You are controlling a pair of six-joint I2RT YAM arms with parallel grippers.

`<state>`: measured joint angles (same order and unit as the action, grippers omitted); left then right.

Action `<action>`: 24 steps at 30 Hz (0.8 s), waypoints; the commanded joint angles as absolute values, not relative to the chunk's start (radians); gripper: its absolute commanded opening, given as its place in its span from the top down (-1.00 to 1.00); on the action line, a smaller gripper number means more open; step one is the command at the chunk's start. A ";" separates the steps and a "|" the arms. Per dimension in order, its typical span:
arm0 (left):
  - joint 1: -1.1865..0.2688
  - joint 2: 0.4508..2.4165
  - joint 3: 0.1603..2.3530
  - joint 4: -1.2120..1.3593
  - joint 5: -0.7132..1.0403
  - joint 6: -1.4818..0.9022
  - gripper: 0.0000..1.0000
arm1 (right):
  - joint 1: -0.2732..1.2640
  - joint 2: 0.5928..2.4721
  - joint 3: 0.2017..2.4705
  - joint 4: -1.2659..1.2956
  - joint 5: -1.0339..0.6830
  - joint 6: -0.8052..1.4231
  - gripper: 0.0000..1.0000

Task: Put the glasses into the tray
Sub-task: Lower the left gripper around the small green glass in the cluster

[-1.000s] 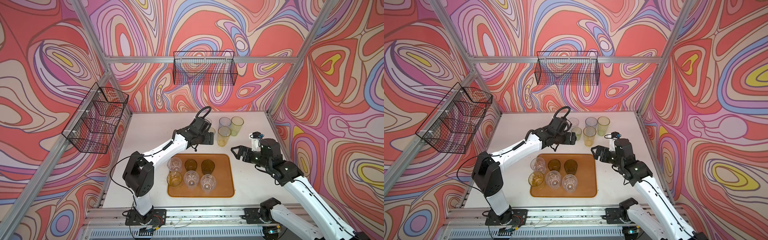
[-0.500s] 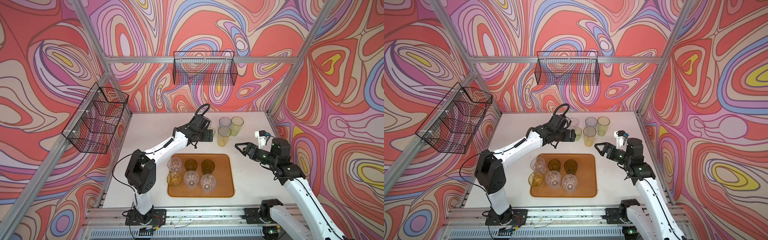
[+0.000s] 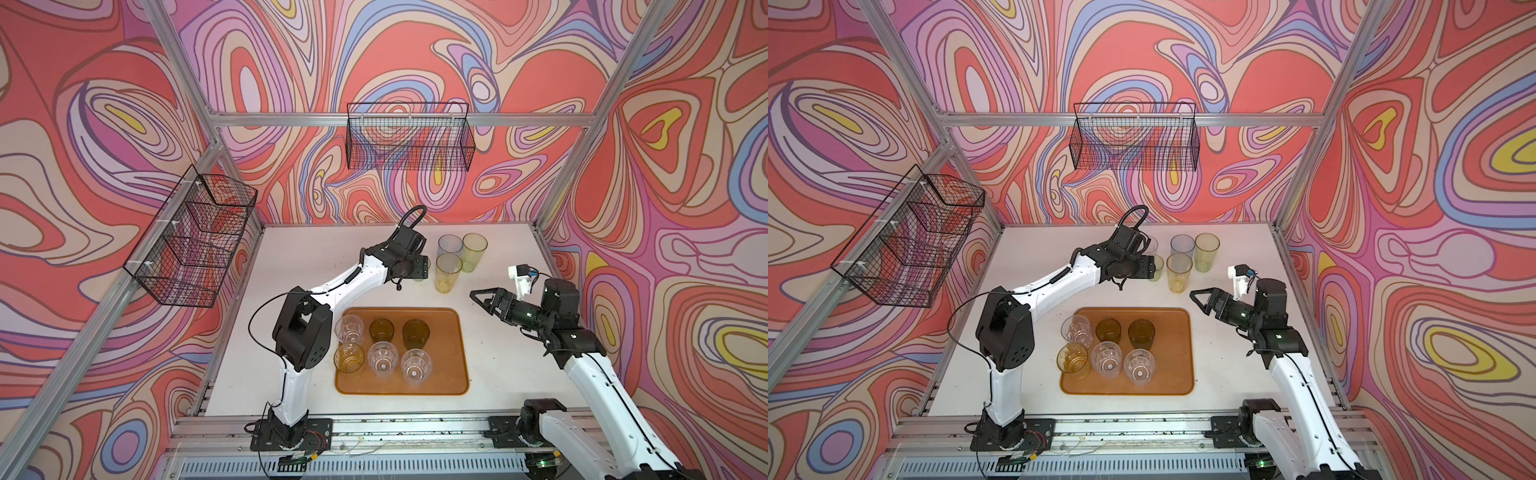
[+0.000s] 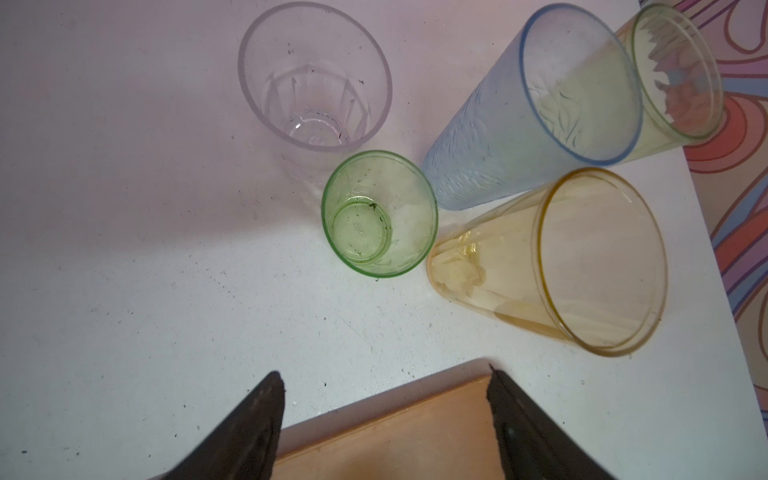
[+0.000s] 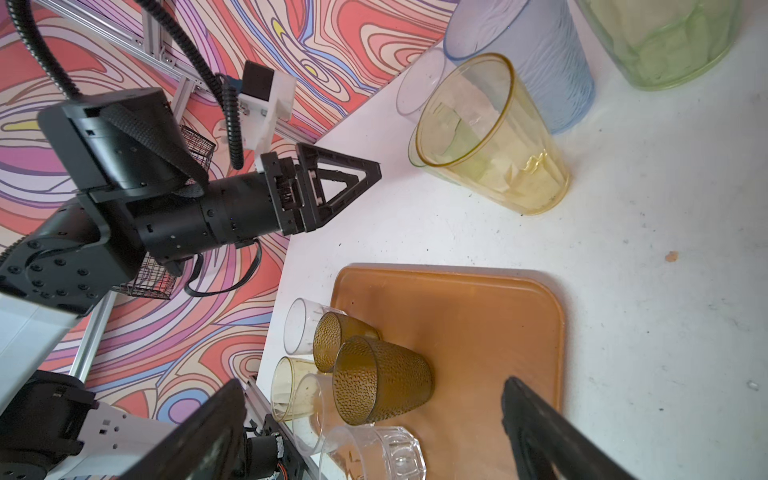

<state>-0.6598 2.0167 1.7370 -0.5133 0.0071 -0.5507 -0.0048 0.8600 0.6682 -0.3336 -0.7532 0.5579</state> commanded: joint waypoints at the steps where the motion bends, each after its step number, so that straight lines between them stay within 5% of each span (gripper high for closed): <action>1: -0.642 2.062 1.778 -0.559 0.021 -0.549 -0.48 | -0.010 0.856 0.656 -0.337 -0.769 0.530 -0.97; 24: -0.609 2.217 1.927 -0.582 0.028 -0.557 -0.02 | -0.012 0.808 0.627 -0.358 -0.747 0.524 -0.97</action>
